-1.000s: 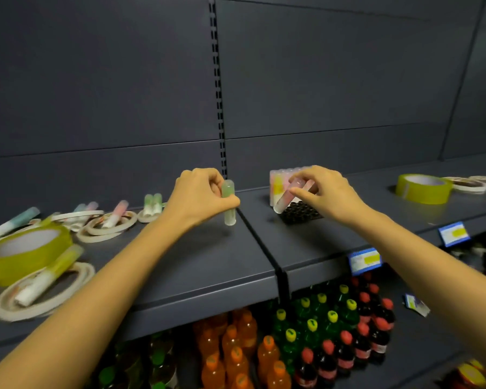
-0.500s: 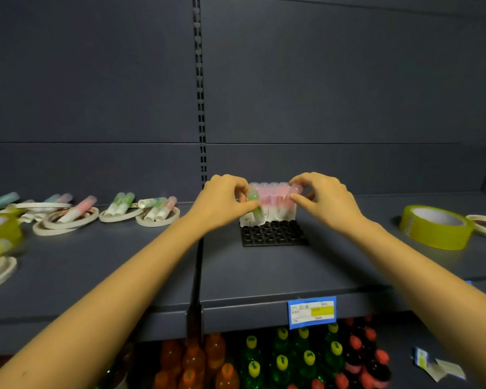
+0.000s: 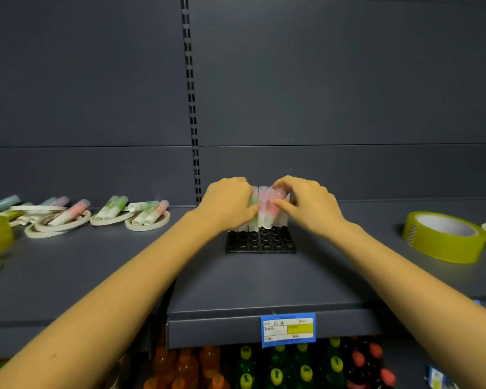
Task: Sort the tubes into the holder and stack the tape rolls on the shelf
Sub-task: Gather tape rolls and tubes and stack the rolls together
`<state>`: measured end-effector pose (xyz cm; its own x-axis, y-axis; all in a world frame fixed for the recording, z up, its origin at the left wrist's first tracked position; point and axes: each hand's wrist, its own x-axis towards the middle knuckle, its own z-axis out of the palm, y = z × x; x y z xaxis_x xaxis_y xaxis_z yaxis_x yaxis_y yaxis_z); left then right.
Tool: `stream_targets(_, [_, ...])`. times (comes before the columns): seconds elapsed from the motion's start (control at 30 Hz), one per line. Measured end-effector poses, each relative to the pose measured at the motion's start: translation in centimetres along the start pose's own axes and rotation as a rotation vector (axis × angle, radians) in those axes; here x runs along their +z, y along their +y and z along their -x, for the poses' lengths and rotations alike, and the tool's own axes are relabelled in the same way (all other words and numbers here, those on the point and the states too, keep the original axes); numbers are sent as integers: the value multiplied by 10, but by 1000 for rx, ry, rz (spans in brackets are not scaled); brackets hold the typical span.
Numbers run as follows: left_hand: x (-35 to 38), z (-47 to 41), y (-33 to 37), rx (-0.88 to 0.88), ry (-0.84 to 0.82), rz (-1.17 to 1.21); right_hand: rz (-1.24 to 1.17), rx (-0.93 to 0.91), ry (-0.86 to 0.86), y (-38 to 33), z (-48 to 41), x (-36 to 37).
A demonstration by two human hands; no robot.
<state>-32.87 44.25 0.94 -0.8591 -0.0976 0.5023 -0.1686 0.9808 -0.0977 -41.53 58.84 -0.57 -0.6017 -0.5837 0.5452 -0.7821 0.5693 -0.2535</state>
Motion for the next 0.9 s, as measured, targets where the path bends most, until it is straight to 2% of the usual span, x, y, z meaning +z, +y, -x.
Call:
stream_targets(0.17, [7, -6, 12, 150, 68, -357, 3, -8, -18, 0, -6, 5])
stream_targets(0.3, [12, -10, 4, 149, 71, -475, 24, -15, -8, -2, -11, 9])
stream_targets(0.47, [19, -15, -8, 136, 40, -414, 78, -80, 52, -7, -16, 11])
stream_targets(0.63, [19, -15, -16, 171, 23, -356, 158, -77, -32, -13, -25, 5])
stream_targets(0.77, [11, -11, -22, 201, -38, -407, 222, -61, -124, -20, -32, -8])
stream_targets(0.9, [2, 13, -36, 126, 28, -314, 341, -95, -160, -37, -41, -16])
